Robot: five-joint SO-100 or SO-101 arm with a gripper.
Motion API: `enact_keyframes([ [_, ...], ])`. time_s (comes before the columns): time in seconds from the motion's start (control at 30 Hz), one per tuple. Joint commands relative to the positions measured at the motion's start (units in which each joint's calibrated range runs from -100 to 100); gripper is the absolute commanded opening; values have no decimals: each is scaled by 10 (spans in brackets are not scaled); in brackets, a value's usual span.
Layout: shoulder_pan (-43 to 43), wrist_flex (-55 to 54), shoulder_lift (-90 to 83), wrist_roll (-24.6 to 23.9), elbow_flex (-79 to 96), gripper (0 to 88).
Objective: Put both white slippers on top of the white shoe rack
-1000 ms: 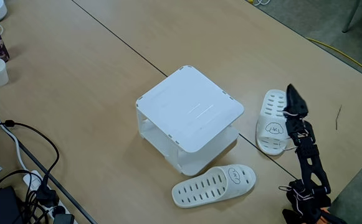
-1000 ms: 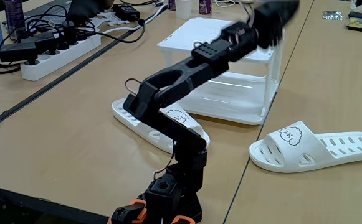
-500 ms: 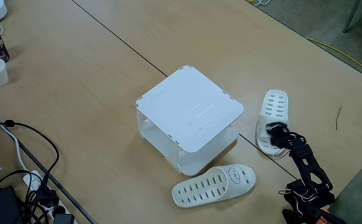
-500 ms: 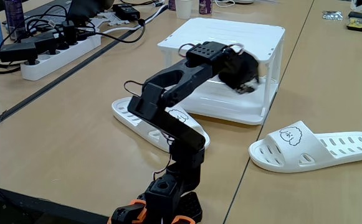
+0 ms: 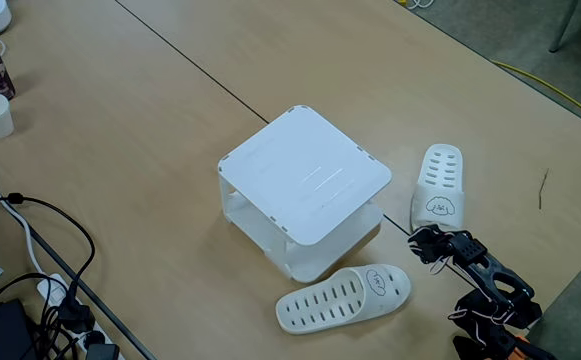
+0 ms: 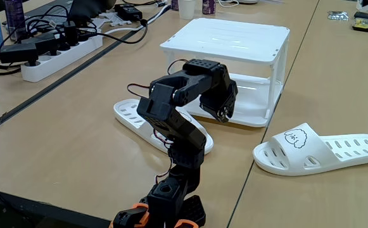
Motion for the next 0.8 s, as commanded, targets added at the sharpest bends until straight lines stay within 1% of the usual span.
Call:
enact_keyframes([
  [0.0, -3, -83, -4, 4, 16, 8],
  [0.17, 2, -283, 2, 4, 85, 8],
  [0.3, 21, -401, 9, 4, 127, 7],
  [0.43, 64, -504, 75, 4, 126, 7],
  [0.57, 94, -557, 142, 4, 99, 7],
  [0.67, 98, -577, 155, 4, 98, 7],
  [0.77, 99, -633, 160, 4, 118, 7],
])
